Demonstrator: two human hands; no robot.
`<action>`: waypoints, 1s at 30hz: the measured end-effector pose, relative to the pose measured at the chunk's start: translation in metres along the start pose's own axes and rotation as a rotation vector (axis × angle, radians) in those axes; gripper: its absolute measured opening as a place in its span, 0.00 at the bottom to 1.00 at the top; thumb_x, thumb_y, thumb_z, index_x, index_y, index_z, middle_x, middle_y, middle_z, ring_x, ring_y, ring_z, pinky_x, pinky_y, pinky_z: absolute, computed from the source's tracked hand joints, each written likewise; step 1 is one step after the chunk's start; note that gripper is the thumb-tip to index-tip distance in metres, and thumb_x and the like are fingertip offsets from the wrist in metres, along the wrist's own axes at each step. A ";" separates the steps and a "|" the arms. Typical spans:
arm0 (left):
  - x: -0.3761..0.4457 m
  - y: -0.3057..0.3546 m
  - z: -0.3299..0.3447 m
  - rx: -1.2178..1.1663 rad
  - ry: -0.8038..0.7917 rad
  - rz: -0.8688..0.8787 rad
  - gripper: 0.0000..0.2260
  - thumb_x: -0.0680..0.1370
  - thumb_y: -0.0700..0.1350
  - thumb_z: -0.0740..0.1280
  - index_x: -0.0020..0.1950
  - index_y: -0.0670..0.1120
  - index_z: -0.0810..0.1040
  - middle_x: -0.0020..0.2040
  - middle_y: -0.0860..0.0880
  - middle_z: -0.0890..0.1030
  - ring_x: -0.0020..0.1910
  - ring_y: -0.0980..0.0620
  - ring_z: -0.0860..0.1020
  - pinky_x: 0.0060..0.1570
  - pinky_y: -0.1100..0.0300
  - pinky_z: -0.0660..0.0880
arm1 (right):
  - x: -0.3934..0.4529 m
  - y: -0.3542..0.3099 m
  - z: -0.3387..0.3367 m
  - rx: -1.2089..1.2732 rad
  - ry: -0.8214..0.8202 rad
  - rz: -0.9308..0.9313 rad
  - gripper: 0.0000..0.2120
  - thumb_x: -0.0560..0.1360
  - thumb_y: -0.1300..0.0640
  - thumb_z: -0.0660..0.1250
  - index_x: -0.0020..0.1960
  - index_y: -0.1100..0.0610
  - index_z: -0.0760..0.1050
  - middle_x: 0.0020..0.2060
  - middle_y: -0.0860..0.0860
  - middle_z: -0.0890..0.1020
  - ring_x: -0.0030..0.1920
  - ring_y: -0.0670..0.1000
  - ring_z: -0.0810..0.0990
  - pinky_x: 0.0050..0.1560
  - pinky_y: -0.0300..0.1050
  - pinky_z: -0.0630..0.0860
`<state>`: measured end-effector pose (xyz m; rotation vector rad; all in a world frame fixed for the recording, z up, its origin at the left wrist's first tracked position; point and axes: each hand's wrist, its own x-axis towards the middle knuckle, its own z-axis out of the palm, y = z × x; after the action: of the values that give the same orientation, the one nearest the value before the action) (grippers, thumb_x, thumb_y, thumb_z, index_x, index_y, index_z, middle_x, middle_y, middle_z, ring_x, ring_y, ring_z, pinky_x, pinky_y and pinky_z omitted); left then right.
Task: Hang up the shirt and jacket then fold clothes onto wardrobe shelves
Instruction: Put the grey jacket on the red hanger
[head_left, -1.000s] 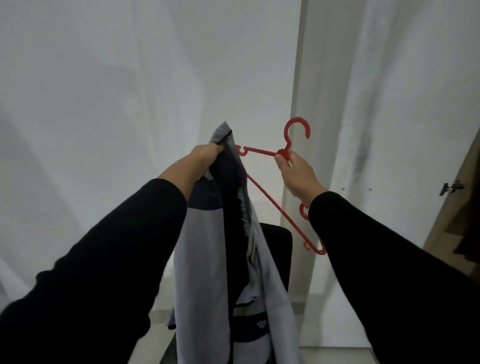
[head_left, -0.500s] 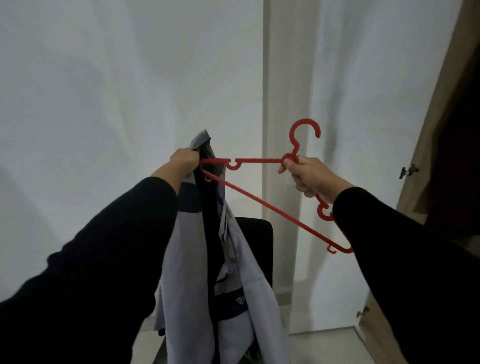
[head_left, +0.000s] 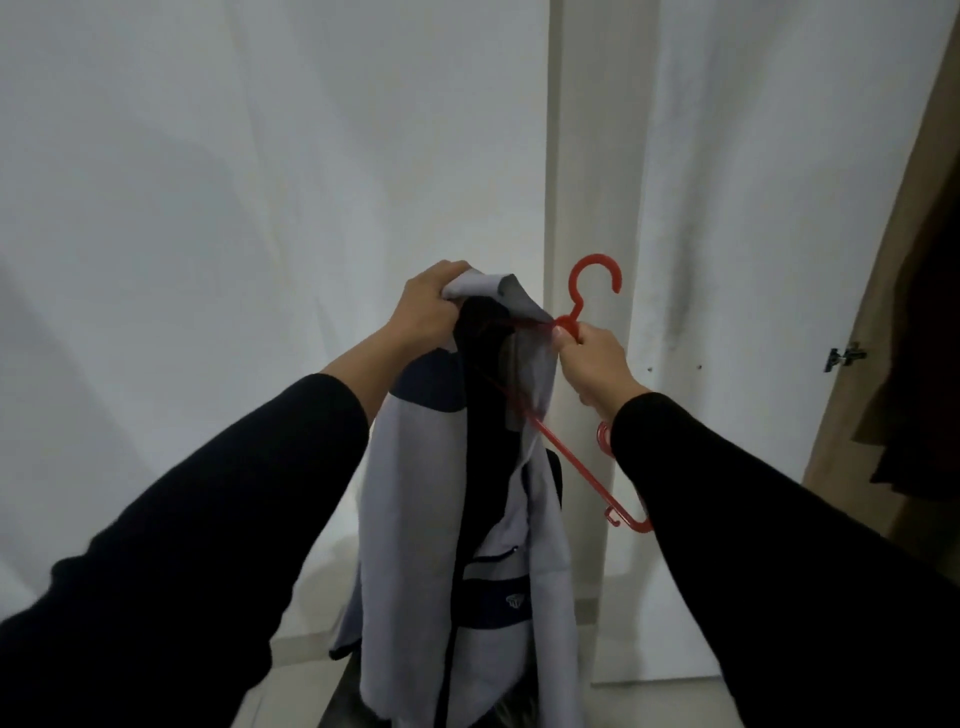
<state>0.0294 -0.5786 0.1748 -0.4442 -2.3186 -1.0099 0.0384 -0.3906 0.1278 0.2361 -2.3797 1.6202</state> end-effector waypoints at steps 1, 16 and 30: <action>0.000 0.003 0.000 -0.033 0.033 0.015 0.14 0.73 0.30 0.58 0.51 0.42 0.78 0.48 0.45 0.78 0.48 0.50 0.75 0.45 0.63 0.72 | 0.003 -0.001 0.003 0.010 0.002 0.011 0.12 0.82 0.51 0.54 0.49 0.56 0.72 0.34 0.48 0.71 0.32 0.45 0.67 0.32 0.37 0.63; 0.003 -0.006 -0.056 0.321 -0.508 -0.028 0.35 0.63 0.73 0.64 0.58 0.49 0.78 0.57 0.50 0.76 0.59 0.49 0.73 0.57 0.55 0.70 | 0.014 -0.019 0.010 0.025 0.145 -0.239 0.16 0.82 0.52 0.56 0.59 0.60 0.76 0.46 0.51 0.79 0.47 0.51 0.77 0.50 0.39 0.74; 0.031 0.007 0.003 0.748 -0.350 0.231 0.11 0.81 0.50 0.57 0.58 0.50 0.77 0.52 0.48 0.81 0.51 0.47 0.77 0.52 0.52 0.73 | 0.016 -0.031 0.005 0.383 -0.307 0.279 0.19 0.82 0.44 0.50 0.53 0.56 0.73 0.35 0.56 0.78 0.32 0.51 0.78 0.27 0.39 0.76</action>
<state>0.0074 -0.5697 0.1960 -0.5803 -2.6480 0.0860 0.0314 -0.4065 0.1581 0.2462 -2.3763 2.3218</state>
